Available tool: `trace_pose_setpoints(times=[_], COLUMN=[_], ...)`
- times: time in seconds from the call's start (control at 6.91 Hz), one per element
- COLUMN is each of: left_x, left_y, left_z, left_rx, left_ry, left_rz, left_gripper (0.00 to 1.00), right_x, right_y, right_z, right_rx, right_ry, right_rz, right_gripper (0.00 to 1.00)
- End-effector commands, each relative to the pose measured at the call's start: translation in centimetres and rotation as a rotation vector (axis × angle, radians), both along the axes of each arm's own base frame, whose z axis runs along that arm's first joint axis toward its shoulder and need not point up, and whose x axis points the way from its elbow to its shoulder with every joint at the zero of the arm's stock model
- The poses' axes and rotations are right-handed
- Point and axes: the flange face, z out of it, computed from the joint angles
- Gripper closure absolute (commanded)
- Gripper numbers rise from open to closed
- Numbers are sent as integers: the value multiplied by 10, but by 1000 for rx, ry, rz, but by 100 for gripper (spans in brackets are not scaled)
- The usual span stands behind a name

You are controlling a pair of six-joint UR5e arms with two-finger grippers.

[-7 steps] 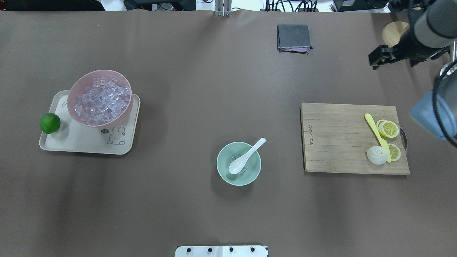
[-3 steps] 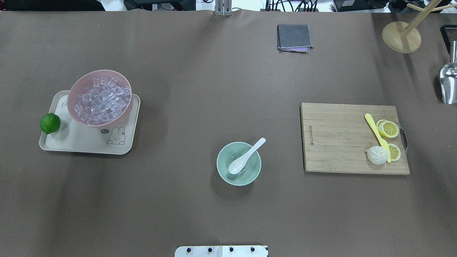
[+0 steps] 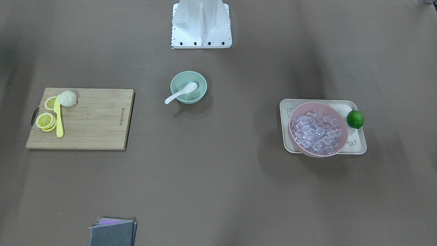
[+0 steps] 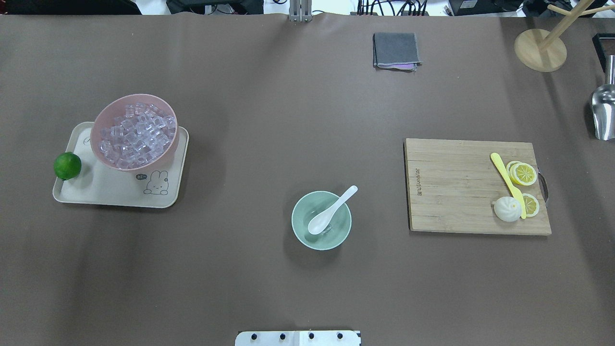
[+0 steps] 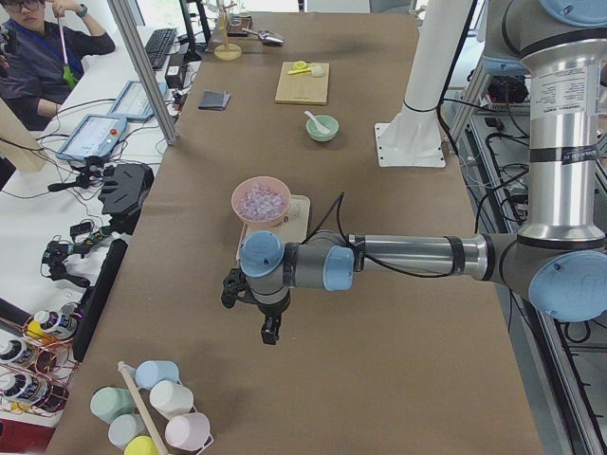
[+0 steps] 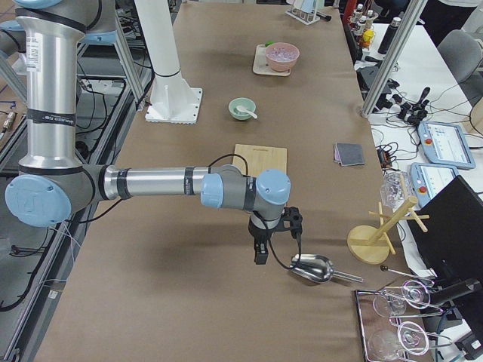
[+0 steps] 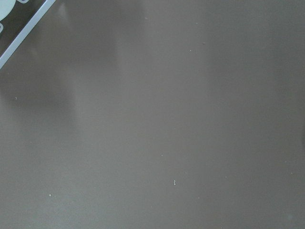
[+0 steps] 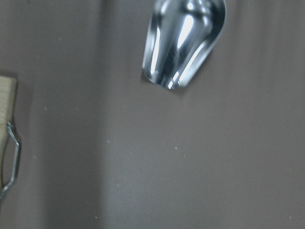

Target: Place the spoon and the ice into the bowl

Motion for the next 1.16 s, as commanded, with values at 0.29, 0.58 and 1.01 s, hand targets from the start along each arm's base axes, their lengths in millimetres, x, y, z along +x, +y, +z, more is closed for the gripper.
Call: trace_pose_setpoints(times=[0.29,0.58,1.01], left_x=[-8,-9,-10], left_y=[-1,-2,-2], left_z=[-5,-17,-21], left_rx=[16,52,56], left_ry=[3,-1,-1], left_rz=[-19,-12,-17], left_gripper=[1,1,1], right_x=[-3,0,1], right_y=[24,21,20], right_z=[17,1,-5], right_rx=[-46,-13,3], right_ry=[-73,-74,-70], right_rz=[8,14,13], right_gripper=[0,0,0])
